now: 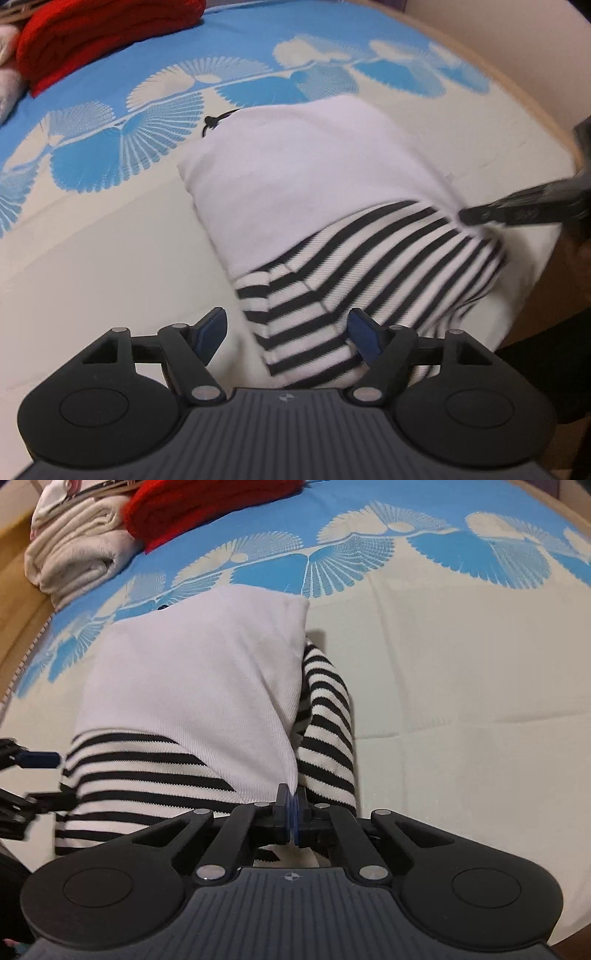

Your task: Fold small clothes

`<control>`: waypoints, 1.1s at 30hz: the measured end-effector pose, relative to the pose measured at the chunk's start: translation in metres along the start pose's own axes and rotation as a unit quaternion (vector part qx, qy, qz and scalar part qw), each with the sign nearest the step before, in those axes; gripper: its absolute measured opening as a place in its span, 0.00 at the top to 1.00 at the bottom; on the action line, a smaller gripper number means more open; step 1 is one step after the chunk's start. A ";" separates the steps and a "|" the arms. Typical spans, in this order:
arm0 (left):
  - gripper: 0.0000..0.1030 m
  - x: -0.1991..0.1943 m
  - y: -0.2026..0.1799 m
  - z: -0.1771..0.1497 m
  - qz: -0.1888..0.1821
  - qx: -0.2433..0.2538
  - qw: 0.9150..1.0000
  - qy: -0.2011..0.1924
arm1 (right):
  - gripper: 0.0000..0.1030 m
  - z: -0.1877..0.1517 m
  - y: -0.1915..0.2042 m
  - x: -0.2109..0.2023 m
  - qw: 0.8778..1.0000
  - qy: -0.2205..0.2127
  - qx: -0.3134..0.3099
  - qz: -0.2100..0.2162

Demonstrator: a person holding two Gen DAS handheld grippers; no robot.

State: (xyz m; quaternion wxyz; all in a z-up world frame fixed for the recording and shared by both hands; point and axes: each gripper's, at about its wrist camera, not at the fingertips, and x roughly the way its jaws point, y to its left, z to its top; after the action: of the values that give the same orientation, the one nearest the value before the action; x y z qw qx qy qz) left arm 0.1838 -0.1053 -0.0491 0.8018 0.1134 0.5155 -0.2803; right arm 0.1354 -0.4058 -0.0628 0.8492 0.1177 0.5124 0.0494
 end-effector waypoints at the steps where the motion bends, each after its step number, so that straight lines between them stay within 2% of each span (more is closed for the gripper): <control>1: 0.24 0.004 -0.002 -0.004 -0.007 0.007 1.000 0.017 | 1.00 0.000 0.001 0.001 1.000 0.000 -0.005 -0.005; 3: 0.23 0.021 -0.011 -0.019 0.015 0.059 0.996 0.069 | 1.00 0.000 0.000 0.000 1.000 0.002 -0.005 -0.003; 4: 0.22 0.024 -0.013 -0.023 0.018 0.072 0.994 0.078 | 1.00 -0.001 0.000 -0.001 1.000 0.003 -0.007 -0.005; 7: 0.24 0.015 -0.005 -0.020 0.001 0.067 0.995 0.077 | 1.00 -0.002 0.005 0.002 0.999 0.013 -0.031 -0.010; 10: 0.26 -0.004 0.022 -0.007 -0.026 0.010 0.999 0.037 | 1.00 -0.002 0.008 0.002 0.999 0.028 -0.033 -0.005; 13: 0.24 -0.017 0.059 0.009 -0.059 -0.092 0.994 -0.014 | 0.96 0.006 0.011 -0.014 1.000 -0.011 -0.017 0.012; 14: 0.24 -0.016 0.071 0.013 -0.065 -0.123 0.990 -0.023 | 0.86 0.009 0.011 -0.021 0.999 -0.034 -0.005 0.022; 15: 0.24 -0.012 0.082 0.016 -0.071 -0.154 0.985 -0.027 | 0.60 0.011 0.011 -0.024 0.998 -0.048 0.007 0.031; 17: 0.24 0.000 0.100 0.019 -0.080 -0.205 0.975 -0.027 | 0.34 0.016 0.008 -0.022 0.997 -0.058 0.033 0.026; 19: 0.24 0.015 0.114 0.021 -0.087 -0.251 0.964 -0.021 | 0.36 0.023 0.009 -0.009 0.998 -0.049 0.041 0.000; 21: 0.24 0.032 0.124 0.026 -0.099 -0.289 0.952 -0.012 | 0.36 0.029 0.008 0.005 0.998 -0.034 0.050 -0.008; 27: 0.19 0.075 0.129 0.027 -0.159 -0.343 0.926 -0.002 | 0.37 0.038 -0.001 0.038 0.997 0.004 0.082 0.002; 28: 0.19 0.080 0.131 0.027 -0.169 -0.349 0.922 -0.004 | 0.39 0.038 -0.003 0.040 0.996 0.007 0.087 0.007; 29: 0.21 0.085 0.133 0.029 -0.175 -0.353 0.919 -0.008 | 0.46 0.038 -0.006 0.042 0.995 0.009 0.094 0.013; 30: 0.27 0.086 0.132 0.030 -0.170 -0.350 0.921 -0.018 | 0.60 0.038 -0.007 0.044 0.995 0.008 0.101 0.021; 31: 0.39 0.082 0.127 0.037 -0.156 -0.331 0.930 -0.025 | 0.70 0.037 -0.008 0.042 0.994 0.007 0.107 0.028; 32: 0.53 0.076 0.120 0.045 -0.143 -0.307 0.940 -0.030 | 0.88 0.038 -0.007 0.040 0.994 0.004 0.108 0.030; 33: 0.59 0.069 0.114 0.052 -0.136 -0.285 0.948 -0.036 | 0.90 0.039 -0.006 0.038 0.994 -0.002 0.106 0.028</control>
State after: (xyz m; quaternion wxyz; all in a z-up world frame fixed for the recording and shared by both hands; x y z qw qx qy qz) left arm 0.3091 -0.0598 -0.0998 0.7732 -0.2011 0.5550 -0.2318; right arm 0.1871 -0.4094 -0.0791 0.8313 0.2215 0.5094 0.0183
